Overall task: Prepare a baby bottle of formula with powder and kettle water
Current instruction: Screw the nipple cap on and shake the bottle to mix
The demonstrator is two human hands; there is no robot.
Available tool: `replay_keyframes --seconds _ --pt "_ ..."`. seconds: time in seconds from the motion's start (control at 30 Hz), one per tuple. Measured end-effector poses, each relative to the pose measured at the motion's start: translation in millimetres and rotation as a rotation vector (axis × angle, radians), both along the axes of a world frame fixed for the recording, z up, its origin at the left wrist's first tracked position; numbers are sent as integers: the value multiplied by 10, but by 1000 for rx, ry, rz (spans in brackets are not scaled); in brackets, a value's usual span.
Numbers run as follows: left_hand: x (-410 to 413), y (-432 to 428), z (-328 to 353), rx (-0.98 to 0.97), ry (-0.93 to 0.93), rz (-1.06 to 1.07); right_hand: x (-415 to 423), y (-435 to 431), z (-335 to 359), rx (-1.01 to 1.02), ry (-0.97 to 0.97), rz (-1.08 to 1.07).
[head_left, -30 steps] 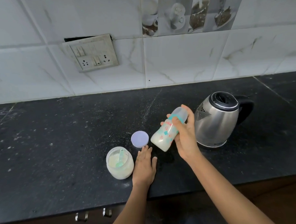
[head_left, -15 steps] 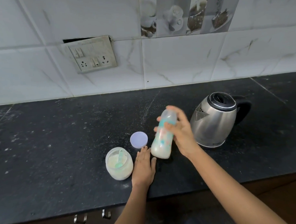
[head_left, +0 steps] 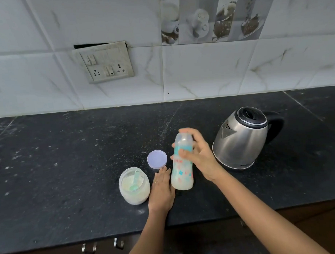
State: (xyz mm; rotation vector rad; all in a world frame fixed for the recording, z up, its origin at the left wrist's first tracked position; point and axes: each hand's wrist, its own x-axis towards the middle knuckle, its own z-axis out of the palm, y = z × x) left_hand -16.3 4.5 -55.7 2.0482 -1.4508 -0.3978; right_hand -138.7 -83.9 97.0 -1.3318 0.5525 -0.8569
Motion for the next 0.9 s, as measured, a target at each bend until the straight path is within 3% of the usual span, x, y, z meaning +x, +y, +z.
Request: replay_keyframes --seconds 0.07,0.17,0.23,0.3,0.33,0.47,0.5,0.6,0.67,0.77,0.9 --pt "1 1 -2 -1 -11 2 5 -59 46 -17 -5 -10" --pt "-22 0 11 4 -12 32 99 -82 48 254 -181 -282" --pt "-8 -13 15 15 -13 17 119 -77 -52 111 -18 -199" --pt "3 -21 5 40 -55 -7 69 6 -110 -109 179 54" --pt "3 -19 5 38 -62 -8 63 20 -102 -106 169 87" --pt "-26 -5 21 4 -18 33 113 27 -136 276 -212 -250" --pt "-20 -5 14 12 -28 28 106 36 -169 298 -201 -241" --pt "2 -10 -10 21 -39 -7 -26 43 -224 61 88 30" --pt "-13 -4 18 11 -24 1 -30 -1 -198 111 -1 -18" --pt "-22 6 32 3 -36 29 6 2 -150 392 -247 -296" --pt "-7 12 21 17 -34 3 -108 8 -103 206 -16 -41"
